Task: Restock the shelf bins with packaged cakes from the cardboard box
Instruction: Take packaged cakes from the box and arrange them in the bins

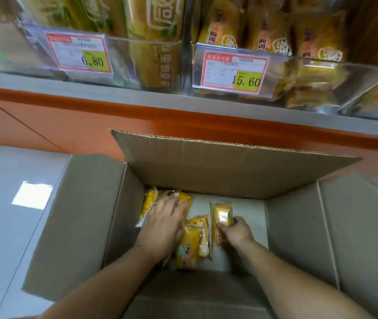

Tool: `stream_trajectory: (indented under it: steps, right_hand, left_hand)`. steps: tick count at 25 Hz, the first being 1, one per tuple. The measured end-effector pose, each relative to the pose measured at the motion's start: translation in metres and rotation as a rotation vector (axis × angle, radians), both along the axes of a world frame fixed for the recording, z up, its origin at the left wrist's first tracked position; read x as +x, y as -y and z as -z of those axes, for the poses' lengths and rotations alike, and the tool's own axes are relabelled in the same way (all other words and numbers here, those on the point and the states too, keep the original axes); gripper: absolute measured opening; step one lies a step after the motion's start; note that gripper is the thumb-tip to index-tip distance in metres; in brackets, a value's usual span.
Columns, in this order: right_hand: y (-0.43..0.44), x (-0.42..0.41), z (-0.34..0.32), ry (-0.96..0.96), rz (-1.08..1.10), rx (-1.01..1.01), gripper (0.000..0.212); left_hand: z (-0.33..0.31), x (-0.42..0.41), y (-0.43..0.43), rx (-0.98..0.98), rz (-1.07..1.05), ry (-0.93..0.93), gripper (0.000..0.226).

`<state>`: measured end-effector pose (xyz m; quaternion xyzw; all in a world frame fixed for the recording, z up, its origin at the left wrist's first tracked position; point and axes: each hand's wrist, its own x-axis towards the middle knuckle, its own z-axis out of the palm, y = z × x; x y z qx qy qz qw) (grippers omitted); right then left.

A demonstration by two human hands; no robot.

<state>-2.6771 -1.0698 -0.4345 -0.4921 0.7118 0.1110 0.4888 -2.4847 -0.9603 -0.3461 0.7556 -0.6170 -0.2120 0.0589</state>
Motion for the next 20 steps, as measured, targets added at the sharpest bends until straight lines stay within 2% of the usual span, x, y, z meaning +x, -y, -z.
stream_trajectory:
  steps: [2, 5, 7, 9, 11, 13, 17, 20]
  right_hand:
    - [0.000, 0.004, -0.001, 0.023, 0.062, 0.010, 0.049]
    - [-0.001, 0.006, -0.012, 0.101, 0.076, 0.067, 0.029]
    - [-0.003, 0.002, -0.017, 0.151, 0.133, 0.085, 0.027]
    - [-0.005, -0.006, -0.018, 0.255, 0.230, 0.199, 0.024]
    - [-0.008, -0.009, -0.021, 0.350, 0.271, 0.369, 0.026]
    - [-0.010, -0.009, -0.021, 0.389, 0.252, 0.467, 0.030]
    - [-0.014, -0.004, -0.025, 0.457, 0.288, 0.526, 0.030]
    - [-0.013, -0.006, -0.032, 0.514, 0.337, 0.570, 0.018]
  left_hand:
    - [-0.010, -0.011, 0.007, -0.046, 0.129, 0.007, 0.051]
    - [-0.014, -0.035, 0.016, 0.189, 0.143, 0.000, 0.044]
    - [-0.006, -0.043, 0.014, 0.428, -0.005, -0.038, 0.052]
    - [0.003, -0.048, 0.009, 0.554, -0.115, -0.202, 0.058]
    - [0.009, -0.046, 0.005, 0.596, -0.197, -0.352, 0.063]
    - [0.019, -0.043, 0.005, 0.613, -0.324, -0.386, 0.063]
    - [0.034, -0.048, 0.006, 0.676, -0.422, -0.461, 0.044]
    - [0.032, -0.048, 0.009, 0.677, -0.614, -0.780, 0.031]
